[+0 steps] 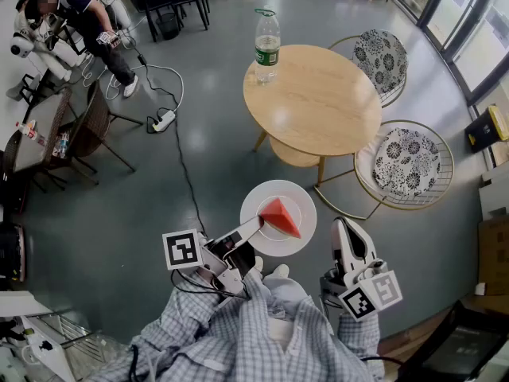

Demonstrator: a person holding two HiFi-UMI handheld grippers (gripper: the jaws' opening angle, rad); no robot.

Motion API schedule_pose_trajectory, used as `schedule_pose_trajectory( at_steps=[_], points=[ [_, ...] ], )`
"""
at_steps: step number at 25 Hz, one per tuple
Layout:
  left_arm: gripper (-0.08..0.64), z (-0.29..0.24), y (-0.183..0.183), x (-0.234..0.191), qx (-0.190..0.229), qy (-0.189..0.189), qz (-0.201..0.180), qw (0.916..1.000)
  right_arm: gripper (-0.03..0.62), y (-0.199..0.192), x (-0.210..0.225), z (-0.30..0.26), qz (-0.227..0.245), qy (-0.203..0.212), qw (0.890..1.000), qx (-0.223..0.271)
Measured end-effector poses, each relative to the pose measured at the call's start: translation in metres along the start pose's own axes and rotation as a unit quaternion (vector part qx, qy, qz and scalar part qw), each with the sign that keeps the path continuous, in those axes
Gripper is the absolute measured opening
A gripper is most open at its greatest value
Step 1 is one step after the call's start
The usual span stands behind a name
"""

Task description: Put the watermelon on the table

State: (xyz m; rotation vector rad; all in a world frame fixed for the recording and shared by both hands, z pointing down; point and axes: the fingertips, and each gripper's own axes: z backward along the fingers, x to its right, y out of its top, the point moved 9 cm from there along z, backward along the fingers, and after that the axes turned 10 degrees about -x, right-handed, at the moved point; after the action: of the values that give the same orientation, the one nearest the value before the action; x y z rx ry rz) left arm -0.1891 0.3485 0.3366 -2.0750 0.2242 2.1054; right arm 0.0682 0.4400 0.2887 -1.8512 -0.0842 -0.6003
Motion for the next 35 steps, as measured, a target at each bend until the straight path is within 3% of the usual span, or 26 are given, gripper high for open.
schedule_pose_trajectory(
  at_steps=[10, 14, 19, 22, 24, 35],
  points=[
    [0.037, -0.001, 0.001, 0.002, -0.001, -0.004, 0.003, 1.0000, 0.009, -0.001, -0.003, 0.000, -0.009, -0.008, 1.000, -0.006],
    [0.037, 0.000, 0.004, 0.001, -0.002, -0.006, 0.002, 1.0000, 0.009, -0.003, 0.000, -0.005, -0.064, -0.011, 0.998, -0.019],
    [0.037, 0.001, 0.007, 0.000, -0.004, -0.010, 0.003, 0.9999, 0.012, -0.011, -0.003, -0.016, -0.126, 0.017, 0.991, -0.050],
    [0.037, 0.002, 0.009, 0.000, -0.006, -0.013, 0.004, 0.9999, 0.091, -0.017, -0.006, -0.022, -0.161, 0.033, 0.985, -0.062],
    [0.037, 0.002, 0.011, 0.000, -0.008, -0.015, 0.005, 0.9999, 0.109, -0.020, -0.007, -0.026, -0.180, 0.041, 0.980, -0.069],
    [0.037, 0.004, 0.024, -0.003, -0.024, -0.019, 0.004, 0.9995, 0.095, -0.027, -0.018, -0.041, -0.171, 0.050, 0.981, -0.076]
  ],
)
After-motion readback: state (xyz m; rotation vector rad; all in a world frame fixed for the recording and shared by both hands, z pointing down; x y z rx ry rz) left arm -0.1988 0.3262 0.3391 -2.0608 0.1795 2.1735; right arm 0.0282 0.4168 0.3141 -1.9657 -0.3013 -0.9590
